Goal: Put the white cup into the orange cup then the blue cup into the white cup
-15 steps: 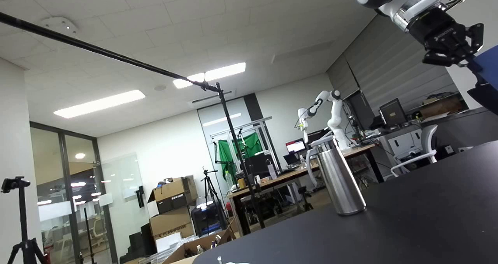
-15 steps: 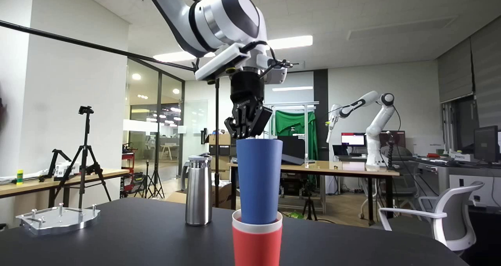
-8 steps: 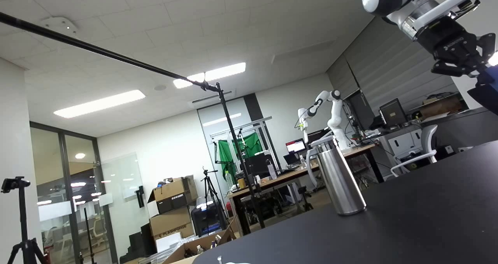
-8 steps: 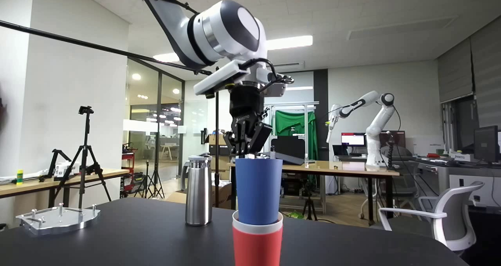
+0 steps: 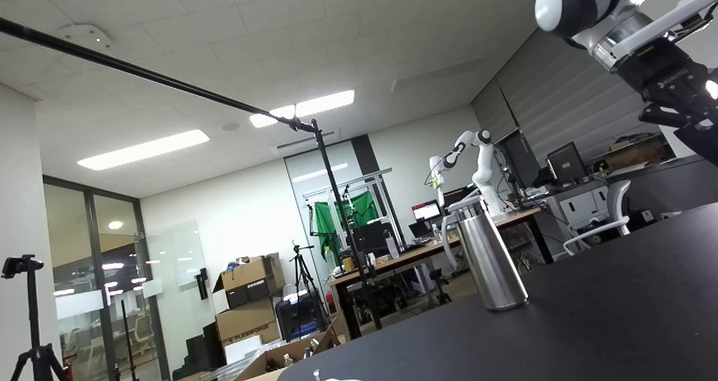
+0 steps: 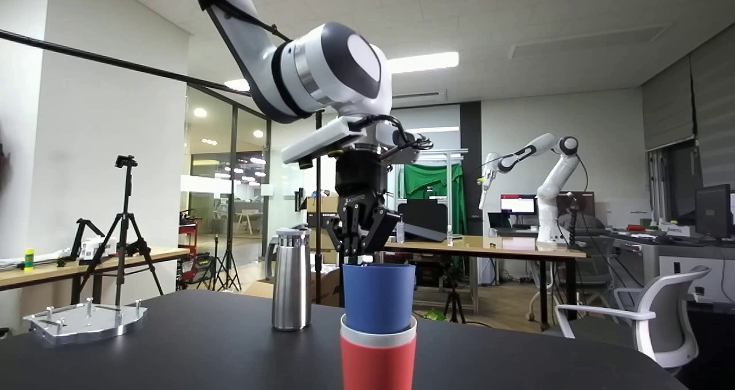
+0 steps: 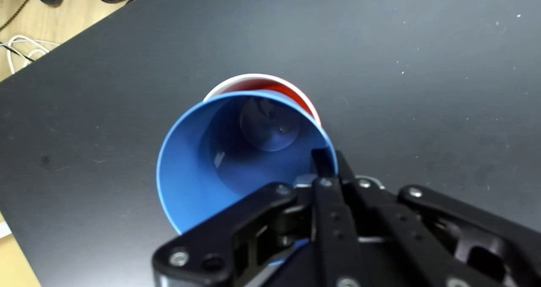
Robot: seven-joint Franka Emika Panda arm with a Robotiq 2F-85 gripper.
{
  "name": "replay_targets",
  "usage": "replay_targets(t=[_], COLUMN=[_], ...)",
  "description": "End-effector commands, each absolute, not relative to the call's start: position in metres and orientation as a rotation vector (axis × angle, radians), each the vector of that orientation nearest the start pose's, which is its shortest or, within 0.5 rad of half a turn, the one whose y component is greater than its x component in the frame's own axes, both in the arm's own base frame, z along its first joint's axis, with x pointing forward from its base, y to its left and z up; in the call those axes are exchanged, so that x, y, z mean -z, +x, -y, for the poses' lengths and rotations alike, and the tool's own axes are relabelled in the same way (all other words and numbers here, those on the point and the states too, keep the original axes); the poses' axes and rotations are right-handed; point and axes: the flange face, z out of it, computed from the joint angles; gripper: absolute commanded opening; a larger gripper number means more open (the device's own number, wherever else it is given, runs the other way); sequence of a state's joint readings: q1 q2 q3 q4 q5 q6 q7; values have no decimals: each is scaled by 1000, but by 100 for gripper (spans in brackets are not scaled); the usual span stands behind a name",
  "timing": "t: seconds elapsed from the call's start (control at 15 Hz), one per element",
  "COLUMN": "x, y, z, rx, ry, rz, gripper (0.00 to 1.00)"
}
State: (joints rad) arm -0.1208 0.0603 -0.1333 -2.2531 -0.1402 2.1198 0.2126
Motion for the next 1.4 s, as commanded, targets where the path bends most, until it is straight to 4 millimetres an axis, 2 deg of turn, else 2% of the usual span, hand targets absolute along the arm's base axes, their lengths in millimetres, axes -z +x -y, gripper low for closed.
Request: replay_targets(t=[0.0,0.2,0.27,0.33,0.67,1.0,1.07,1.13,1.27,1.33], x=[-310,-306,-307,-311,-331,-370,-374,-359,-368,-370], y=[483,483,483,483,480,480,478,480,477,477], z=[138,137,136,134,125,119,119,119,118,118], rx=[-324,-337,-344,-356,-409,-424,-458,-430,-442,-441], ry=[-3194,-3196,-3193,-3197,-3184,-3177,-3178,-3180,-3178,-3179], rz=[-643,-638,-636,-609,-586,-563,-563,-564,-563,-562], gripper=[1,1,28,28,61,95,100,84,98,100])
